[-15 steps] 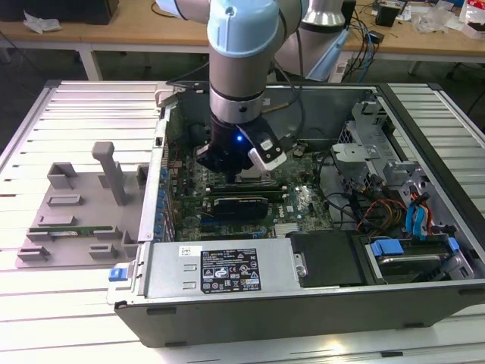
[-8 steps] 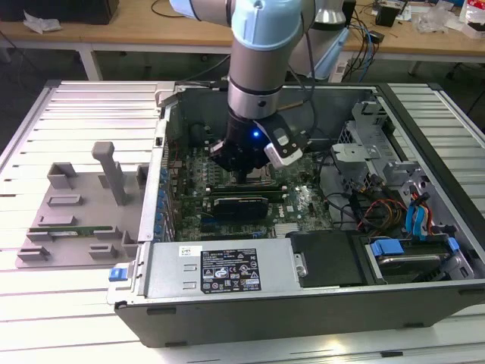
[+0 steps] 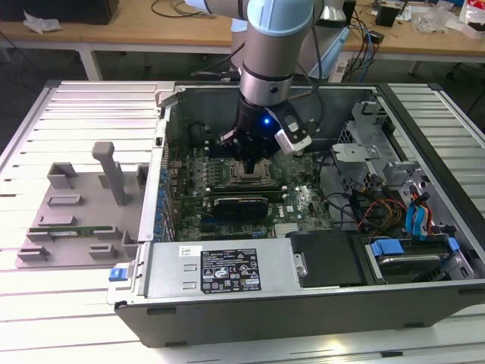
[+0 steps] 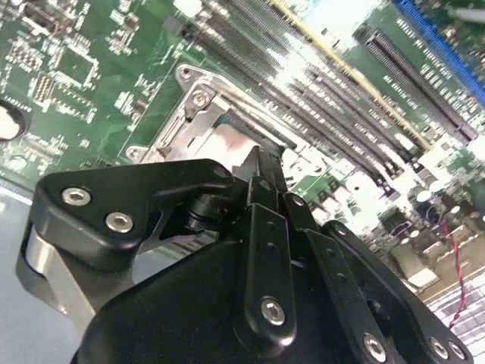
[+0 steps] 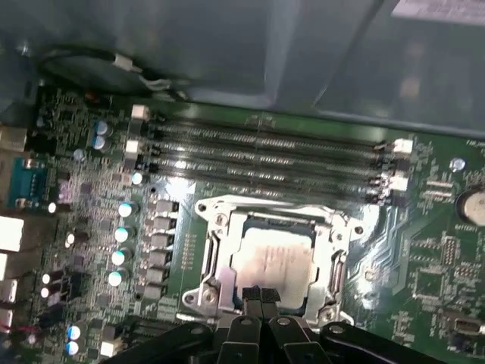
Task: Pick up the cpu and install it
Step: 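Install the second cpu locking lever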
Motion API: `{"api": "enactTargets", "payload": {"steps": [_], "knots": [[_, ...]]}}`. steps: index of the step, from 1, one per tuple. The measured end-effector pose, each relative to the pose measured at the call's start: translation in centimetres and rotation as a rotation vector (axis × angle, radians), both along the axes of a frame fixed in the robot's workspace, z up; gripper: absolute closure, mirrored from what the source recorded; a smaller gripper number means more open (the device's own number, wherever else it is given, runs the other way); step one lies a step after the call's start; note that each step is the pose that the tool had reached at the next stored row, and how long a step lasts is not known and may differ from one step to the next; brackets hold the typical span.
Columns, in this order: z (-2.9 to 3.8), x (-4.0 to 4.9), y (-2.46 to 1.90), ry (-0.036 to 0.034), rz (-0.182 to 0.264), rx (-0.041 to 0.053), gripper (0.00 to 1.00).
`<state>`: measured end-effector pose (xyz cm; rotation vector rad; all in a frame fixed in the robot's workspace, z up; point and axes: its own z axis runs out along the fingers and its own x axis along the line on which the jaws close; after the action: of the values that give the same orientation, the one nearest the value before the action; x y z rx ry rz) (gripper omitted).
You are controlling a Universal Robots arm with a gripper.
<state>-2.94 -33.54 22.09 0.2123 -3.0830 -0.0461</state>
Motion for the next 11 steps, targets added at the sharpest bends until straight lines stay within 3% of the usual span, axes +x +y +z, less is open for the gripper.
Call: {"api": "enactTargets", "payload": {"steps": [6,9,11], "knots": [[1.65,0.1,0.78,0.0,0.0,-0.0033,0.89],[3.03,0.1,0.87,0.0001,0.0,-0.0075,0.89],[3.19,0.1,0.88,-0.0001,0.0,-0.0071,0.89]]}}
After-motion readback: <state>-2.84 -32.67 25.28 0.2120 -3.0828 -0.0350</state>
